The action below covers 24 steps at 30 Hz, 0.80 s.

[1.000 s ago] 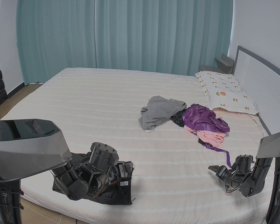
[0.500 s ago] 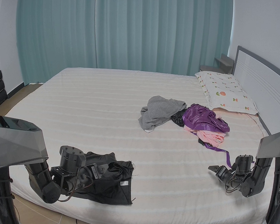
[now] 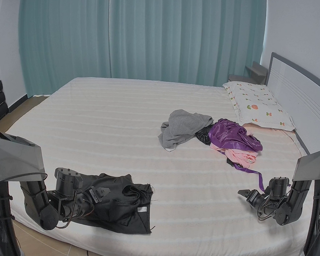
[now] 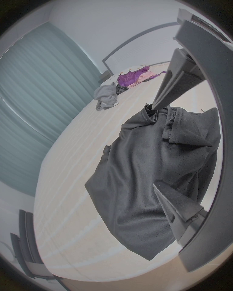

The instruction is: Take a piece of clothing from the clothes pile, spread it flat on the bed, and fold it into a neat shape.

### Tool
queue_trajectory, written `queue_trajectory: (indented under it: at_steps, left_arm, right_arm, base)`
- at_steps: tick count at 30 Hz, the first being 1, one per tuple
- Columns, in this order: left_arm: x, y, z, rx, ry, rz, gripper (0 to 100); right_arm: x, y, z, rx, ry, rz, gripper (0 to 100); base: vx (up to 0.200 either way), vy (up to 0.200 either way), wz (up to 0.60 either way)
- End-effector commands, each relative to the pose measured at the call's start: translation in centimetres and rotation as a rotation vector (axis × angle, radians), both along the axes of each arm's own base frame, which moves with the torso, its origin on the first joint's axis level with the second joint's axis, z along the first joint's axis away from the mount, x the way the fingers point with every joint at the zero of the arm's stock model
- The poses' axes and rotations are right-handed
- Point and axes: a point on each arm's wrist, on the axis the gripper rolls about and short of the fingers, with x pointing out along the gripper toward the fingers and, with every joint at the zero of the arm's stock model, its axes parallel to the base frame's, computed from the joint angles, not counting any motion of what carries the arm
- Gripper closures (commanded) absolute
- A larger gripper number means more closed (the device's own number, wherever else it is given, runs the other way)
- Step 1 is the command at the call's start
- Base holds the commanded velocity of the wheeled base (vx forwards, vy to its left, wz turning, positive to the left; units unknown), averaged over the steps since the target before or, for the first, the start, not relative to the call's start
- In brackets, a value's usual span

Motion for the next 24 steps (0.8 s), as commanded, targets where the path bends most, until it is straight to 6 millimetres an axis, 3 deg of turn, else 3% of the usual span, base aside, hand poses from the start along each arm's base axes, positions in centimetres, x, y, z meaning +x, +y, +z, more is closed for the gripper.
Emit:
queue_trajectory:
  at_steps: [1, 14, 24]
  left_arm:
    - [0.1, 1.3, -0.2, -0.039, 0.025, 0.045, 0]
    - [0.2, 2.0, -0.4, -0.076, 0.049, 0.033, 0]
    - [0.1, 2.0, -0.4, -0.119, 0.066, 0.013, 0]
  right_arm:
    - [0.0, 0.3, -0.3, -0.009, 0.005, 0.012, 0]
    - [0.0, 1.3, -0.1, -0.018, -0.005, 0.023, 0]
    - [-1.6, 5.6, 1.1, -0.057, -0.094, 0.085, 0]
  base:
    - [0.000, 0.200, 0.00]
    - [0.000, 0.200, 0.00]
    - [0.000, 0.200, 0.00]
